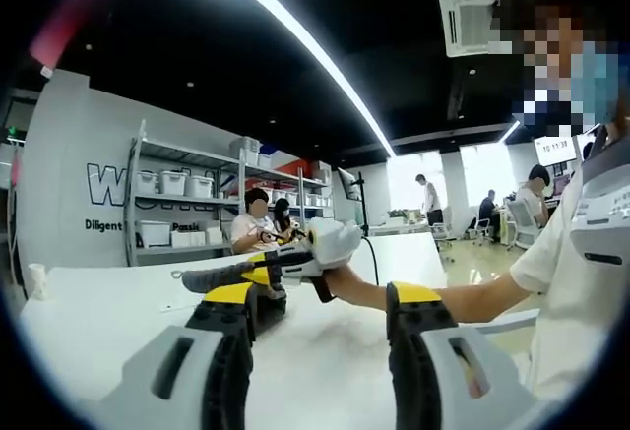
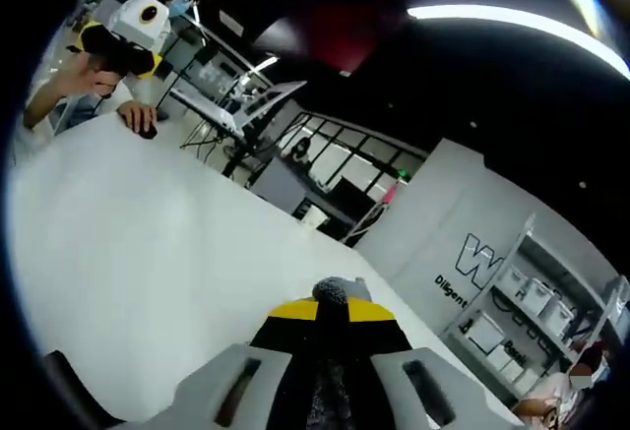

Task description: Open the folded towel by lifting each exposed corner and separating the folded layers until the towel lies flat within the target outline without major curled edges

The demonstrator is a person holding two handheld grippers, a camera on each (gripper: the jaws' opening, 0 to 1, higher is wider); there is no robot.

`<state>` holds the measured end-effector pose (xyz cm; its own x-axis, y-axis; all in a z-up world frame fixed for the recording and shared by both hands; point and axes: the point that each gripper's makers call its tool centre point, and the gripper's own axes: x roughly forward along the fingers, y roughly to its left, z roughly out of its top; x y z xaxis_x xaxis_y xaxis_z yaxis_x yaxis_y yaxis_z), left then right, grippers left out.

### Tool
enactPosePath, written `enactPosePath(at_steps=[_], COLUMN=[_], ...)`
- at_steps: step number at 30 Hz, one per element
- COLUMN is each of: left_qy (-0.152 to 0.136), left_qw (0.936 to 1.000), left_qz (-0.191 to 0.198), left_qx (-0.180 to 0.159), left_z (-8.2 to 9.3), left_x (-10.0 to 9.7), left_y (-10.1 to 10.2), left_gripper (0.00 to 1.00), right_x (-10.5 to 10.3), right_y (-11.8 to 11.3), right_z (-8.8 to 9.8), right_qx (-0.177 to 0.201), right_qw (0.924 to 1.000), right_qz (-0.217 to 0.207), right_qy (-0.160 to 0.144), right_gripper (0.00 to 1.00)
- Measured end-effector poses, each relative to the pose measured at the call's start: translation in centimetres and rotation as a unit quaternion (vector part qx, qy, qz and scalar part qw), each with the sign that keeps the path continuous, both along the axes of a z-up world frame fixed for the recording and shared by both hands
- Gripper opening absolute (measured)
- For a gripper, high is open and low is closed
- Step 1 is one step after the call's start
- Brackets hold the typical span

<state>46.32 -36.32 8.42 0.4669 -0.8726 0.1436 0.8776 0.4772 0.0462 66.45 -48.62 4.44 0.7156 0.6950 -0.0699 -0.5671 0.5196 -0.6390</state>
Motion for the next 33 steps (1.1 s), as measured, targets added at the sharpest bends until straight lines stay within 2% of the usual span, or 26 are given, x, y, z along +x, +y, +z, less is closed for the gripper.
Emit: enactPosePath(at_steps=[8, 33], left_qy=[0.001, 0.001], left_qw=[1.0000, 1.0000], left_qz=[0.000, 0.000], left_qx=[0.001, 0.001], left_z=[-0.1, -0.2], left_x=[0.0, -0.1], left_y=[-0.1, -0.1], left_gripper=[0.52, 0.52], right_x=[-0.2, -1.5], right_y=[0.2, -0.2], right_z=[0.2, 3.1], right_qx=[-0.001, 0.017], right_qw=[1.0000, 0.9991], right_qz=[0.003, 0.006], right_qy=[-0.005, -0.038], right_gripper=[0.00, 0.00])
